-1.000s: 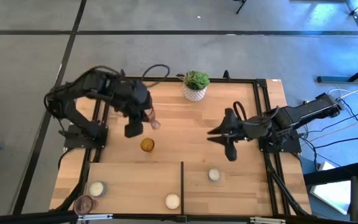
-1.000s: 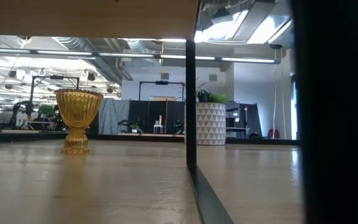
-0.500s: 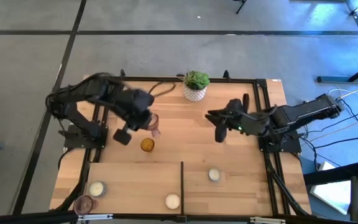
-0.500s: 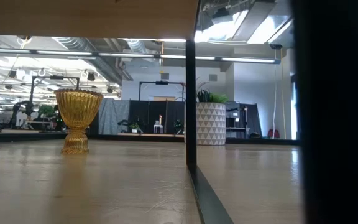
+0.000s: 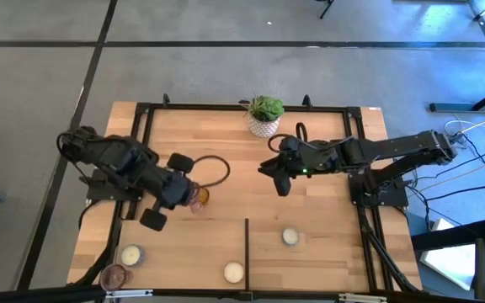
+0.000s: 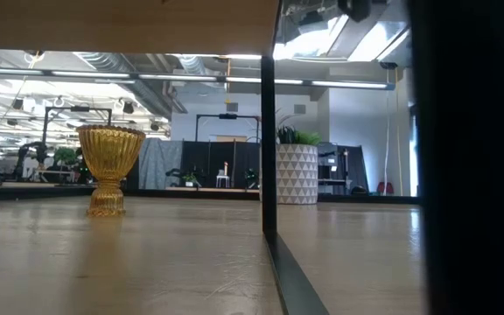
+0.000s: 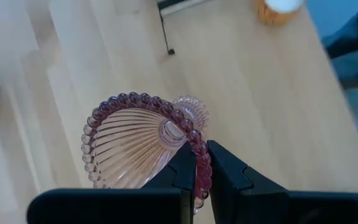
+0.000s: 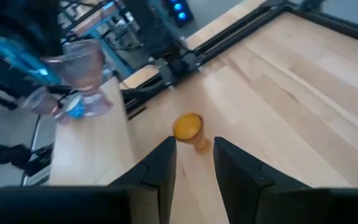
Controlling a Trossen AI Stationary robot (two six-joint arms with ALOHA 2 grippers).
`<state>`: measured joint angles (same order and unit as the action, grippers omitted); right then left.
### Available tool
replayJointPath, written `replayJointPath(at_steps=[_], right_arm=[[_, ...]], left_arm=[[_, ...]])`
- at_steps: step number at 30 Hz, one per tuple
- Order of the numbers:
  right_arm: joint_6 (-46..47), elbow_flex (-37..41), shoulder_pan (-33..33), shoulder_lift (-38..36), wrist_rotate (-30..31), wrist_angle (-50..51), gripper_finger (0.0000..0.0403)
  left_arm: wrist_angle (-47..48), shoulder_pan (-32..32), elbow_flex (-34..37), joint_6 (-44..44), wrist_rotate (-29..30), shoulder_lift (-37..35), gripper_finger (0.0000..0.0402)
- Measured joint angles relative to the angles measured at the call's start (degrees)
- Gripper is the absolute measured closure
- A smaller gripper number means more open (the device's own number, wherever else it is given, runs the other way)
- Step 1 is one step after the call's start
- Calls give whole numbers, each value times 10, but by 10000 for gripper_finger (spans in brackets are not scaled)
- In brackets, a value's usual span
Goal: Pick & Place candle stick holders
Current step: Put the pink glass on the shelf
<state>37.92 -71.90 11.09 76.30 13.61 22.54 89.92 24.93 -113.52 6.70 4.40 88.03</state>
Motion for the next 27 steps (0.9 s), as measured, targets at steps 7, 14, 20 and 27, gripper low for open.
replayJointPath(at_steps=[7, 14, 20, 27], right_arm=[[1, 0, 11, 3, 4, -24, 292], [-9, 0, 4, 11, 42, -72, 292], [-10, 0, -25, 11, 42, -78, 292], [-5, 0, -51, 11, 2, -78, 292]], left_arm=[[-2, 8, 58, -54, 33, -13, 385], [-13, 35, 186, 10, 31, -125, 385], [-3, 65, 240, 48, 9, -188, 385], [2, 181, 298, 144, 25, -207, 385]])
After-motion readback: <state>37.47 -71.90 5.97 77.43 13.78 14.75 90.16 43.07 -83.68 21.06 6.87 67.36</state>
